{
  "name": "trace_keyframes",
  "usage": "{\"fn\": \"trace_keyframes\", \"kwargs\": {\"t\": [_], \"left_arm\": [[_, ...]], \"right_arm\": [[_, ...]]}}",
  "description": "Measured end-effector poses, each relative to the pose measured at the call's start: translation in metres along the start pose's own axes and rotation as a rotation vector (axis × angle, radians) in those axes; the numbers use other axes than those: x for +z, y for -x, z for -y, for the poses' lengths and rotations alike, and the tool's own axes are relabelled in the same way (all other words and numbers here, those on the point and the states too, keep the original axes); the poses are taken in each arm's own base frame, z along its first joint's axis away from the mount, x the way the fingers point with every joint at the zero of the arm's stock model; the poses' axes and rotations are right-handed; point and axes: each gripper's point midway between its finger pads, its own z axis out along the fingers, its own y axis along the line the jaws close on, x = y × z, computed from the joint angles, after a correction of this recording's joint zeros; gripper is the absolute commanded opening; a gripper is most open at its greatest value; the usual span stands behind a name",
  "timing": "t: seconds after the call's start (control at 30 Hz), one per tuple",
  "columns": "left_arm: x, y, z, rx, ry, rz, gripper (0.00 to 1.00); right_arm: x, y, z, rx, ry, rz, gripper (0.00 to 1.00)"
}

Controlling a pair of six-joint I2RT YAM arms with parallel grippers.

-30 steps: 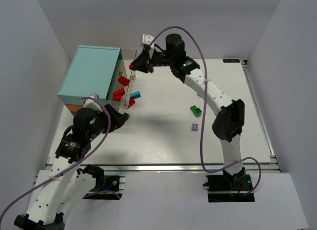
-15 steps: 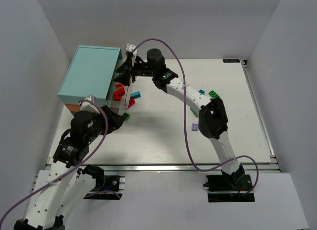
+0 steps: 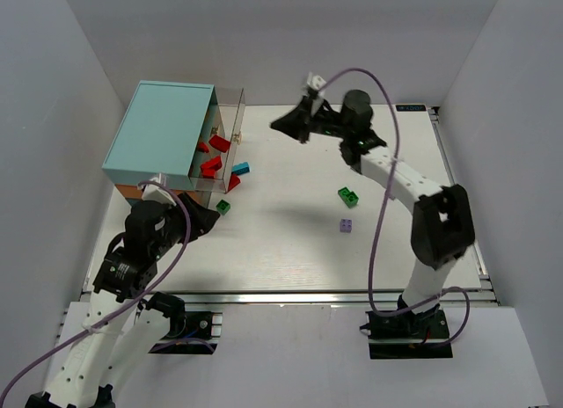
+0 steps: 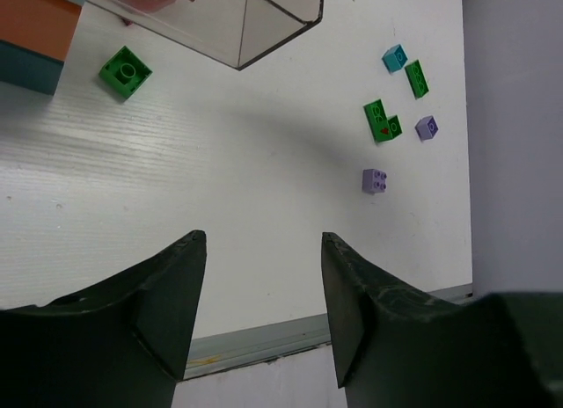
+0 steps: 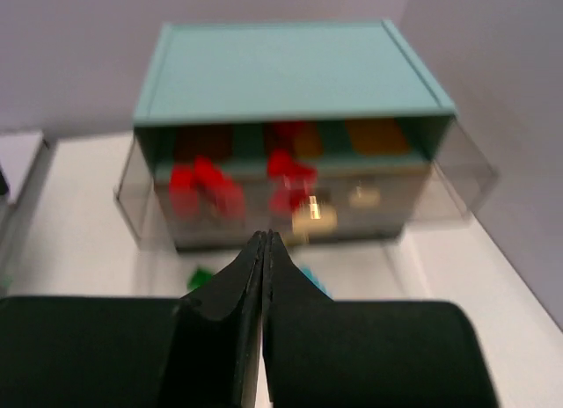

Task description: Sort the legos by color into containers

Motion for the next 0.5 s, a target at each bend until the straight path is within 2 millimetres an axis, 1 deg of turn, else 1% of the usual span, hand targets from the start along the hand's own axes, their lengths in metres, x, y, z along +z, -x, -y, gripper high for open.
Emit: {"fn": "trace_keyframes", "kwargs": {"t": [0.03,0.07,0.1,0.13,0.17,0.2,0.27,0.33,0.43,0.5], "left_arm": [[0.001,-0.002,-0.002,-0.001,0.001,-0.002,0.63],[0.001,-0.004,-0.003,-0.004,0.003,-0.005,0.63],[0.002,-0.007,-0.006,-0.007,0.008,-0.011,0.63],[0.003,-0.009,-0.007,-0.008,0.011,-0.015,0.63],[0.004,-0.011,-0.008,-0.01,0.012,-0.019,0.64],[0.006,-0.012,-0.009,-0.013,0.013,-0.022,0.64],[0.007,-0.013,-0.009,-0.013,0.014,-0.029,0.65],[0.01,-0.013,-0.009,-0.012,0.017,-0.035,0.65],[0.015,-0.015,-0.011,-0.011,0.032,-0.052,0.65],[0.016,-0.015,-0.012,-0.011,0.036,-0.056,0.65]], "right_arm": [[-0.022,-0.004,0.003,-0.035,-0.027,-0.01,0.0],[-0.039,-0.012,0.004,-0.06,-0.042,-0.029,0.05],[-0.053,-0.023,0.004,-0.099,-0.056,-0.053,0.06],[-0.064,-0.038,0.002,-0.137,-0.056,-0.083,0.06],[-0.07,-0.053,-0.002,-0.16,-0.047,-0.11,0.02],[-0.072,-0.071,-0.005,-0.183,-0.036,-0.139,0.0],[-0.069,-0.105,-0.007,-0.186,-0.028,-0.192,0.0],[-0.06,-0.136,-0.001,-0.164,-0.051,-0.232,0.0],[-0.043,-0.184,0.018,-0.064,-0.126,-0.299,0.0],[-0.027,-0.208,0.038,0.021,-0.19,-0.326,0.0]]}}
